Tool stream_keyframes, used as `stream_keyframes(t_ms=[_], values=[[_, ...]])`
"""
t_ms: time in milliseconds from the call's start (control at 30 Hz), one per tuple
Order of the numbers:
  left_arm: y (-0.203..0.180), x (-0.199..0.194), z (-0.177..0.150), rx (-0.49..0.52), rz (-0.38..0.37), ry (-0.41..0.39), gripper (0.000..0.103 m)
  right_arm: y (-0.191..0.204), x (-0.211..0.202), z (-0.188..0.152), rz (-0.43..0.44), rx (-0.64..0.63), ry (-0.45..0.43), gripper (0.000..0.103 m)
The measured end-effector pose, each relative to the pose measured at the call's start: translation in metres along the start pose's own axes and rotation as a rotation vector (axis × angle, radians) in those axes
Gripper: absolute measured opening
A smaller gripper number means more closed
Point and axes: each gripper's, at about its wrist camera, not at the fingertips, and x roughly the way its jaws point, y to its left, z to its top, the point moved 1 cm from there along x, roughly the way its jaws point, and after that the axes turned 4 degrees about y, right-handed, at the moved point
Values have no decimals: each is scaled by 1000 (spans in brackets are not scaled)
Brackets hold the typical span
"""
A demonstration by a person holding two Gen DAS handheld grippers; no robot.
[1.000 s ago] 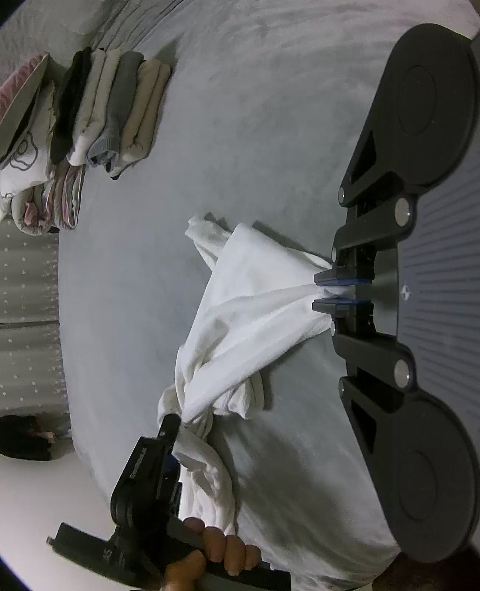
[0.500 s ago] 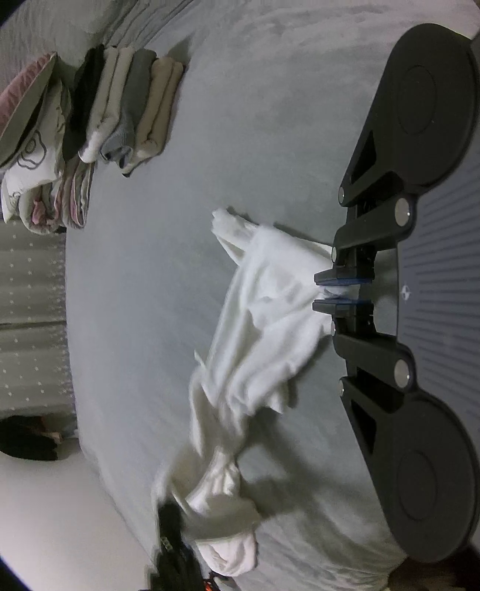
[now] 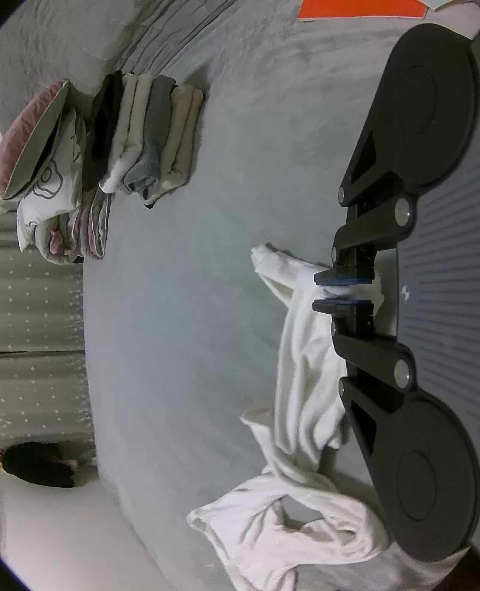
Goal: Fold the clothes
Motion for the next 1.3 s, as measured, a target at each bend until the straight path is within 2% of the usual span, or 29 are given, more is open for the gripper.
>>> stream_keyframes(t_ms=[67, 133, 200, 233, 367, 433, 500, 733, 767, 833, 867, 900, 1033, 1300], values=[[5, -3, 1, -16, 34, -13, 20, 3, -4, 3, 20, 8, -4, 11], [9, -3, 2, -24, 73, -22, 38, 9, -8, 5, 38, -8, -11, 21], [10, -3, 4, -24, 102, -24, 45, 18, -11, 6, 49, -37, -23, 40], [10, -2, 5, -21, 109, -24, 49, 23, -12, 7, 54, -53, -31, 42], [3, 7, 8, -14, 119, -24, 60, 42, -8, 11, 83, -87, -29, 44], [-2, 15, 11, -13, 109, -23, 70, 49, -1, 16, 107, -80, -18, 44], [-7, 23, 10, -12, 91, -15, 74, 56, 6, 21, 132, -71, -5, 44], [-24, 53, -1, -4, 63, 42, 79, 60, 50, 41, 230, 65, 80, 44], [-26, 56, -3, -4, 63, 47, 80, 61, 55, 42, 233, 69, 84, 44], [-27, 60, -6, -4, 69, 55, 83, 62, 65, 43, 237, 76, 90, 27], [-27, 61, -8, -5, 72, 57, 84, 63, 66, 43, 238, 77, 88, 12], [-27, 62, -10, -8, 75, 58, 85, 63, 68, 43, 240, 78, 86, 8], [-27, 65, -12, -12, 82, 56, 87, 60, 56, 44, 250, 90, 22, 4], [-28, 69, -13, -21, 96, 43, 91, 52, -8, 44, 296, 90, -111, 4]])
